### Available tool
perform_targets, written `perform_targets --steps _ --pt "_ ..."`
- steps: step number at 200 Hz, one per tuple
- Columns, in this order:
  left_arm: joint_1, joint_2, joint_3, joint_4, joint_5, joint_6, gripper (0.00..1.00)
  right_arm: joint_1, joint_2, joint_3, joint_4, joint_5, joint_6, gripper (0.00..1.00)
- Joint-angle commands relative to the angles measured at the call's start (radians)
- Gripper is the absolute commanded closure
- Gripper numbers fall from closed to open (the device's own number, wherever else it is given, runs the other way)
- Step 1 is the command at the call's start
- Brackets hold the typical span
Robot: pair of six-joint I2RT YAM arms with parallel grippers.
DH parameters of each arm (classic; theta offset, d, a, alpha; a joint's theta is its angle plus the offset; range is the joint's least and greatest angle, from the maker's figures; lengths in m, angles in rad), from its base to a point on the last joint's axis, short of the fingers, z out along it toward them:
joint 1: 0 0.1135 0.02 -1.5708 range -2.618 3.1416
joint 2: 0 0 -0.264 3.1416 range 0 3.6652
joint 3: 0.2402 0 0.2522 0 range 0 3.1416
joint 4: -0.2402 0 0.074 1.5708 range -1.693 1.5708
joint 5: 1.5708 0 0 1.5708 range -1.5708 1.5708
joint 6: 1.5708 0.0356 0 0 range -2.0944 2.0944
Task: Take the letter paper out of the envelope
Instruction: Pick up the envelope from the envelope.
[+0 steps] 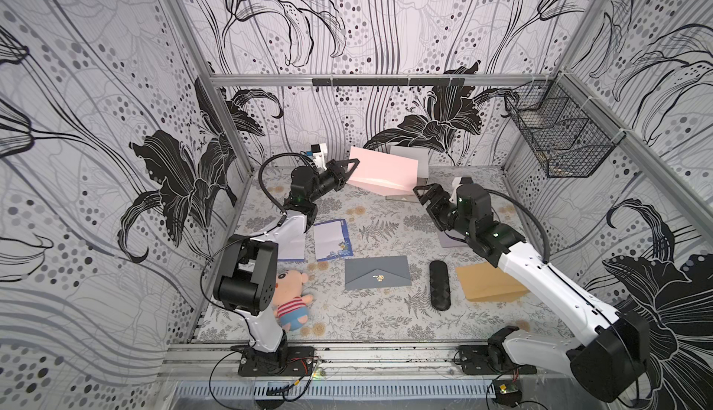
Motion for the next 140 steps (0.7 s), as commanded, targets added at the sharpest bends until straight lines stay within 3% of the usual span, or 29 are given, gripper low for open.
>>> perform_targets --steps 1,35,66,110,140 --pt "-0.026 0.020 -0.001 0.161 -0.020 -0.043 1.00 0.002 0.036 -0.027 0.198 -0.065 0.296 0.05" --pt "-0.055 0.026 -0.006 0.154 -0.058 -0.070 1.00 0.001 0.090 -0.034 0.343 -0.060 0.314 0.05" --pt "-0.074 0.029 -0.018 0.150 -0.100 -0.097 1.00 0.007 0.159 -0.022 0.461 -0.077 0.356 0.15" --pt "-0.094 0.038 -0.035 0.159 -0.133 -0.128 1.00 0.007 0.204 0.006 0.527 -0.050 0.355 0.40" --pt "-0.103 0.035 -0.042 0.140 -0.137 -0.128 1.00 0.006 0.206 0.018 0.515 -0.038 0.333 0.64"
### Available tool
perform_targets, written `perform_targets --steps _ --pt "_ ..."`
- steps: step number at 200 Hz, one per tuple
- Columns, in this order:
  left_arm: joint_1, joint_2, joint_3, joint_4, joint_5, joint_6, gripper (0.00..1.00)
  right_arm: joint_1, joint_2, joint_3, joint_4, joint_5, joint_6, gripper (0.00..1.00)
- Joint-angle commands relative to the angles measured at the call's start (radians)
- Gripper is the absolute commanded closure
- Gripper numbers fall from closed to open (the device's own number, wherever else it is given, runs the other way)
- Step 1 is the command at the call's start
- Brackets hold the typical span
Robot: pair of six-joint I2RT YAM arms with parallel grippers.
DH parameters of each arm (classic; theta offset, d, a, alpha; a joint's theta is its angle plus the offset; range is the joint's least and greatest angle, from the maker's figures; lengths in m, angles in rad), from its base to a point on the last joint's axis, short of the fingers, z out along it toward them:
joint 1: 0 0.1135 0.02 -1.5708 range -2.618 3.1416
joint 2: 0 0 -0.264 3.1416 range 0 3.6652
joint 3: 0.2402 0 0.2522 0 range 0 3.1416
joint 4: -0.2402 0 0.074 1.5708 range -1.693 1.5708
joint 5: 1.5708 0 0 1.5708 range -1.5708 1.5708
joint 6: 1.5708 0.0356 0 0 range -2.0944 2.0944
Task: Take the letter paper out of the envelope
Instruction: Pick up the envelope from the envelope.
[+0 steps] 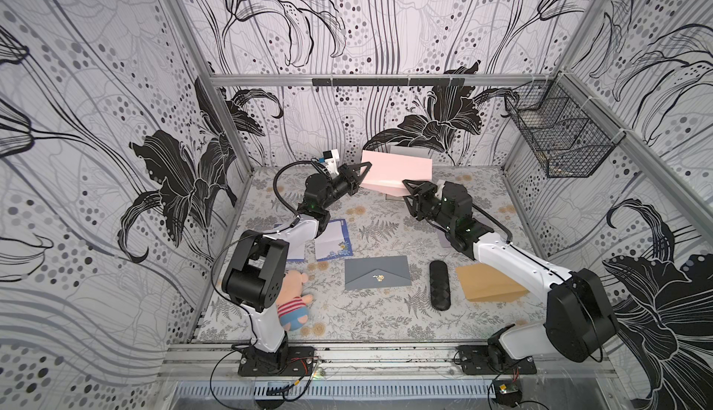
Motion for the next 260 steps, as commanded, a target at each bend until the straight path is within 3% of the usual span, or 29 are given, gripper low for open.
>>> perform_targets --steps 1,20,38,71,98,133,161,195,242,260 --pt "-0.008 0.004 -0.010 0.048 -0.024 -0.010 1.00 0.003 0.002 0.038 0.048 0.014 -0.020 0.65" --pt "-0.009 0.003 -0.016 0.040 -0.014 -0.016 1.00 0.002 -0.022 0.064 -0.036 0.018 -0.079 1.00" --pt "-0.005 -0.002 -0.021 0.012 0.013 -0.007 0.69 -0.012 -0.040 0.132 -0.183 -0.018 -0.196 1.00" --pt "0.067 -0.019 0.028 -0.261 0.120 0.114 0.49 -0.103 -0.020 0.346 -0.575 -0.220 -0.605 1.00" --pt "0.133 -0.013 0.159 -0.618 0.226 0.384 0.42 -0.168 0.067 0.546 -0.896 -0.462 -0.977 1.00" --pt "0.142 0.062 0.383 -1.067 0.403 0.772 0.42 -0.210 0.244 0.726 -1.202 -0.826 -1.272 1.00" --pt "0.144 0.053 0.364 -1.086 0.532 0.855 0.43 -0.211 0.307 0.743 -1.232 -0.956 -1.314 1.00" --pt "0.137 0.027 0.310 -1.022 0.665 0.840 0.39 -0.208 0.336 0.687 -1.233 -1.017 -1.321 1.00" --pt "0.107 -0.003 0.287 -1.187 0.675 0.994 0.37 -0.145 0.358 0.651 -1.218 -1.085 -1.361 1.00" --pt "0.098 -0.006 0.283 -1.202 0.704 1.000 0.37 -0.131 0.369 0.654 -1.223 -1.090 -1.378 1.00"
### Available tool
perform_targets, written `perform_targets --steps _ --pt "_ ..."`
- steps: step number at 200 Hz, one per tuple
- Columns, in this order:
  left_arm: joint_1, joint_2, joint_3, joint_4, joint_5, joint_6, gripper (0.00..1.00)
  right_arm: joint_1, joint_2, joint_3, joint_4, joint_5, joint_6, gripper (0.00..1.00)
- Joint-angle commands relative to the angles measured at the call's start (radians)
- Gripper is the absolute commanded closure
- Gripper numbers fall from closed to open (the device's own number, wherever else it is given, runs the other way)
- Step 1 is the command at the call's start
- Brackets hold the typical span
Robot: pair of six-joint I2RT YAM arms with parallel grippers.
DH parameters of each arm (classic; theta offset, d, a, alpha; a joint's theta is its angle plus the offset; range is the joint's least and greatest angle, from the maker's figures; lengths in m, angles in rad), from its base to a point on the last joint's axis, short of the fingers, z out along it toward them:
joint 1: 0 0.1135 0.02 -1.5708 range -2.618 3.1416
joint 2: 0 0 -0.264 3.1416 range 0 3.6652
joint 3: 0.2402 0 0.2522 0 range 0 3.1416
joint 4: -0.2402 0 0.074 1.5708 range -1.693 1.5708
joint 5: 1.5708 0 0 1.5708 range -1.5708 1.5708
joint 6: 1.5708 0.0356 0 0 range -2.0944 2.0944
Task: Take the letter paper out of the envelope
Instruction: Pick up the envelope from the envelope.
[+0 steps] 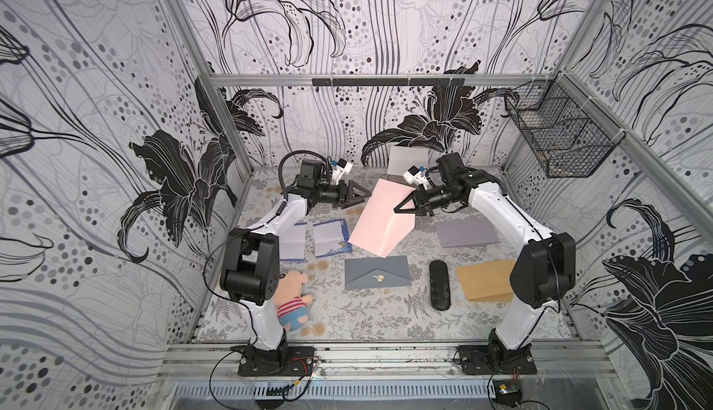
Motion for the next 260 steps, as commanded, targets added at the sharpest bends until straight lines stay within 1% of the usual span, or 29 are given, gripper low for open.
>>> perform_targets --steps 1,26,53,67,113,160,171,193,206,215,226,241,260 --pt "-0.016 -0.038 -0.006 -0.060 0.066 0.084 0.37 0.028 0.018 -0.001 -0.020 -0.064 -0.053 1.00" --pt "-0.028 -0.052 -0.019 -0.065 0.098 0.077 0.38 0.028 0.024 0.000 -0.010 -0.083 -0.060 1.00" --pt "-0.032 -0.067 -0.046 -0.048 0.118 0.060 0.45 0.028 0.034 0.015 -0.009 -0.095 -0.070 1.00" --pt "-0.031 -0.073 -0.065 0.000 0.135 0.016 0.50 0.028 0.042 0.023 -0.014 -0.094 -0.081 1.00" --pt "-0.036 -0.089 -0.120 0.195 0.169 -0.155 0.60 0.023 0.074 0.049 -0.004 -0.083 -0.095 1.00" --pt "-0.046 -0.098 -0.140 0.207 0.177 -0.178 0.68 -0.003 0.112 0.103 -0.005 -0.073 -0.096 1.00" --pt "-0.046 -0.098 -0.142 0.207 0.174 -0.180 0.73 -0.003 0.120 0.116 -0.006 -0.073 -0.097 1.00" --pt "-0.046 -0.101 -0.141 0.221 0.154 -0.201 0.90 -0.004 0.126 0.120 -0.010 -0.057 -0.097 1.00" --pt "-0.046 -0.101 -0.146 0.271 0.140 -0.256 1.00 -0.004 0.113 0.112 -0.010 -0.025 -0.103 0.87" --pt "-0.043 -0.103 -0.159 0.331 0.123 -0.315 1.00 -0.004 0.094 0.097 -0.001 0.008 -0.100 0.77" --pt "-0.038 -0.109 -0.186 0.438 0.096 -0.406 1.00 -0.007 0.065 0.064 0.023 0.059 -0.088 0.69" --pt "-0.035 -0.109 -0.223 0.608 0.056 -0.547 1.00 -0.015 0.007 -0.015 0.093 0.128 -0.049 0.61" --pt "-0.035 -0.100 -0.245 0.733 0.019 -0.654 1.00 -0.026 -0.072 -0.128 0.202 0.198 0.028 0.54"
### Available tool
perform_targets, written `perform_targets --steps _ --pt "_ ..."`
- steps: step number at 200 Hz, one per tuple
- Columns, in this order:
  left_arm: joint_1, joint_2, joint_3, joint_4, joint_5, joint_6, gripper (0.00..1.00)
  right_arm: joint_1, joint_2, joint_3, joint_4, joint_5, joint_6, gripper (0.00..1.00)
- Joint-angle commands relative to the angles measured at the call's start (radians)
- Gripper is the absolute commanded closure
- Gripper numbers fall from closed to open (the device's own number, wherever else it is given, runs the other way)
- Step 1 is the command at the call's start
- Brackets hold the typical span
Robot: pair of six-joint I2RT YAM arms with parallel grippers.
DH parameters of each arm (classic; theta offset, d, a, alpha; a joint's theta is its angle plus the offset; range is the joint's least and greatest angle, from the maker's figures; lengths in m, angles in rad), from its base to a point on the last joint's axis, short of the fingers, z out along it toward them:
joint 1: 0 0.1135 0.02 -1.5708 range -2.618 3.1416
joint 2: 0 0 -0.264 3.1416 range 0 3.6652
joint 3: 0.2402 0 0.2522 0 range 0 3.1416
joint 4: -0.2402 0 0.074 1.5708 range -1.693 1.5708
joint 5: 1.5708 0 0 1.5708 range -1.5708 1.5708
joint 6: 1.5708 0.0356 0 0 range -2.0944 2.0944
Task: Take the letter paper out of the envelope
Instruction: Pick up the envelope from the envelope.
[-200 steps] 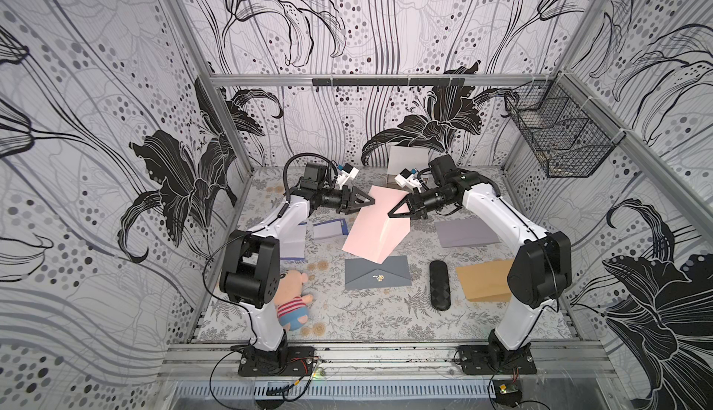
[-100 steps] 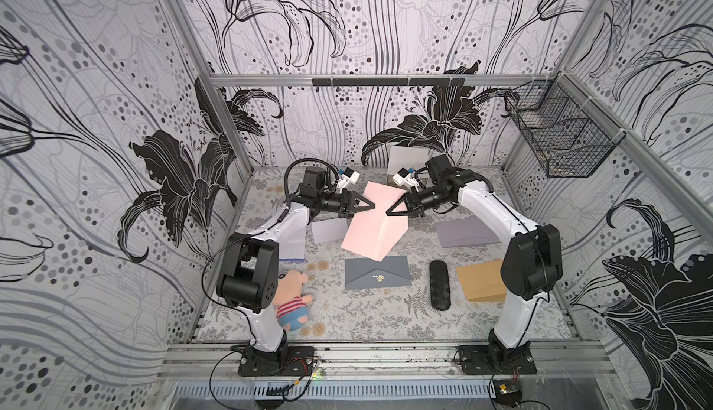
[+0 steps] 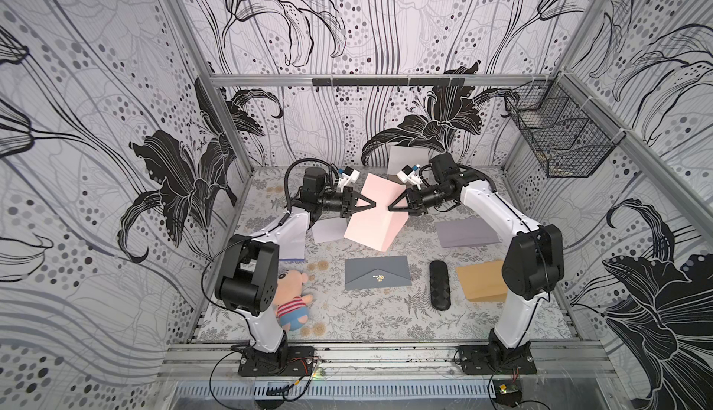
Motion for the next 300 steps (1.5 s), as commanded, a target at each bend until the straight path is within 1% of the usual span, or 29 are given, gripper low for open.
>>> perform_targets --steps 1,14,31,47,65,78,87,105,116,137,168,183,205,240,261,292,300 --pt "0.007 -0.021 -0.026 0.272 -0.074 -0.206 1.00 -0.017 -0.115 -0.109 0.129 0.122 0.079 0.54" --pt "0.016 -0.026 -0.026 0.263 -0.111 -0.211 1.00 -0.017 -0.159 -0.169 0.187 0.179 0.123 0.52" --pt "0.046 -0.052 -0.032 0.231 -0.173 -0.200 1.00 -0.016 -0.265 -0.264 0.277 0.274 0.179 0.48" --pt "0.070 -0.060 -0.002 0.140 -0.208 -0.163 1.00 -0.011 -0.326 -0.347 0.360 0.342 0.232 0.46" --pt "0.093 -0.055 0.040 0.015 -0.248 -0.124 1.00 0.035 -0.349 -0.368 0.343 0.447 0.203 0.47" --pt "0.105 -0.048 0.049 0.014 -0.265 -0.136 1.00 0.076 -0.352 -0.366 0.341 0.505 0.190 0.47" --pt "0.105 -0.043 0.054 0.010 -0.272 -0.142 1.00 0.093 -0.357 -0.380 0.383 0.526 0.210 0.47" --pt "0.105 -0.042 0.053 0.036 -0.275 -0.167 1.00 0.098 -0.367 -0.419 0.522 0.506 0.308 0.47" --pt "0.105 -0.044 0.047 0.056 -0.275 -0.185 1.00 0.101 -0.362 -0.416 0.597 0.481 0.355 0.46" --pt "0.105 -0.050 0.042 0.064 -0.283 -0.190 1.00 0.106 -0.332 -0.384 0.662 0.435 0.418 0.42" --pt "0.103 -0.052 0.029 0.109 -0.289 -0.223 1.00 0.110 -0.289 -0.382 0.770 0.390 0.524 0.41" --pt "0.098 -0.053 0.020 0.145 -0.285 -0.249 1.00 0.117 -0.256 -0.357 0.768 0.386 0.543 0.41" --pt "0.087 -0.048 0.000 0.254 -0.273 -0.328 1.00 0.117 -0.220 -0.345 0.803 0.391 0.584 0.41" --pt "0.069 -0.037 -0.030 0.427 -0.262 -0.460 1.00 0.110 -0.182 -0.297 0.781 0.402 0.574 0.44" --pt "0.065 -0.032 -0.047 0.518 -0.264 -0.532 1.00 0.089 -0.173 -0.309 0.823 0.388 0.602 0.45" --pt "0.056 -0.029 -0.046 0.553 -0.267 -0.566 1.00 0.076 -0.169 -0.323 0.884 0.344 0.643 0.45" --pt "0.050 -0.026 -0.043 0.554 -0.266 -0.568 1.00 0.076 -0.136 -0.328 0.909 0.331 0.662 0.45"
